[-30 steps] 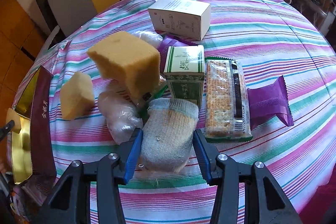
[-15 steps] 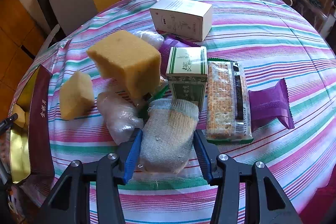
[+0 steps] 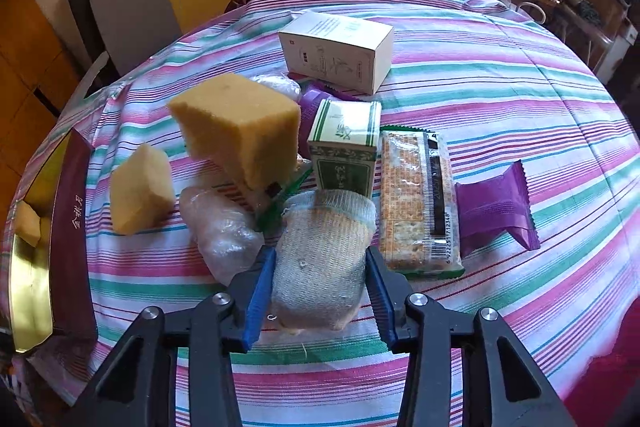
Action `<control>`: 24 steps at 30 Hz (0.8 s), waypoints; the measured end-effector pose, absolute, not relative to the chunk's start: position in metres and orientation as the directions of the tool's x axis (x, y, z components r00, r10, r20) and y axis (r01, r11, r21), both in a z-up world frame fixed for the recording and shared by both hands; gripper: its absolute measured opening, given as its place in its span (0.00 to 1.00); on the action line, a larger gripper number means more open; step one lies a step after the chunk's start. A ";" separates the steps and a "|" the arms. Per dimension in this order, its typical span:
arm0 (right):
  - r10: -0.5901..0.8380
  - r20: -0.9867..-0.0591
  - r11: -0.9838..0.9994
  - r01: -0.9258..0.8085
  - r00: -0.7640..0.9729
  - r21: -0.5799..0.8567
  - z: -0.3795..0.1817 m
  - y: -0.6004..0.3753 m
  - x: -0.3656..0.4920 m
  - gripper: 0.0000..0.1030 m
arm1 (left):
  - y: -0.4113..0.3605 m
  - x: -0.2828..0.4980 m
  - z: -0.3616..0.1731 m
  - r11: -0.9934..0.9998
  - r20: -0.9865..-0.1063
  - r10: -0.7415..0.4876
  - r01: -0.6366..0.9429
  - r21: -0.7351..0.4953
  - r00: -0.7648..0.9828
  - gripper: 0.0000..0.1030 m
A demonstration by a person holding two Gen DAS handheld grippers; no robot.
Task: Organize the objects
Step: 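Carry the yellow sponge into the gold tray and open the left tool, then lower the white mesh bundle into the gold tray and open the right tool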
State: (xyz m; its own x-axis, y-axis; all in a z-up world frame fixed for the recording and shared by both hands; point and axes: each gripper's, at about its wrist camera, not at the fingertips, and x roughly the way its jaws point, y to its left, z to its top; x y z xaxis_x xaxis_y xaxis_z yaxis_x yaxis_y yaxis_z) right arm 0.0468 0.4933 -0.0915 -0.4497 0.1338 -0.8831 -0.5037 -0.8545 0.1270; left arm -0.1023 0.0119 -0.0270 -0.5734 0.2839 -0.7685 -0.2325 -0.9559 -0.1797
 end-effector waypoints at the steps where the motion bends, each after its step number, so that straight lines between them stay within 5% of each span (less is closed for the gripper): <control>1: 0.141 -0.879 -0.854 -0.505 -0.456 0.125 -0.089 0.492 0.048 0.44 | 0.013 -0.095 -0.028 -0.953 -0.767 0.292 -0.239 -0.186 -0.571 0.57; 10: 0.223 -0.762 -0.884 -0.455 -0.608 0.104 -0.024 0.457 0.070 0.44 | -0.012 -0.069 -0.034 -0.962 -0.761 0.271 -0.161 -0.219 -0.590 0.57; 17: -0.072 -0.713 -0.969 -0.120 -0.697 0.215 0.008 0.354 0.022 0.44 | -0.038 -0.061 -0.034 -0.968 -0.752 0.241 -0.098 -0.230 -0.613 0.56; 24: -0.330 -0.770 -0.944 0.179 -0.546 0.277 -0.018 0.215 -0.064 0.44 | -0.056 -0.061 -0.040 -0.966 -0.757 0.230 -0.049 -0.254 -0.611 0.56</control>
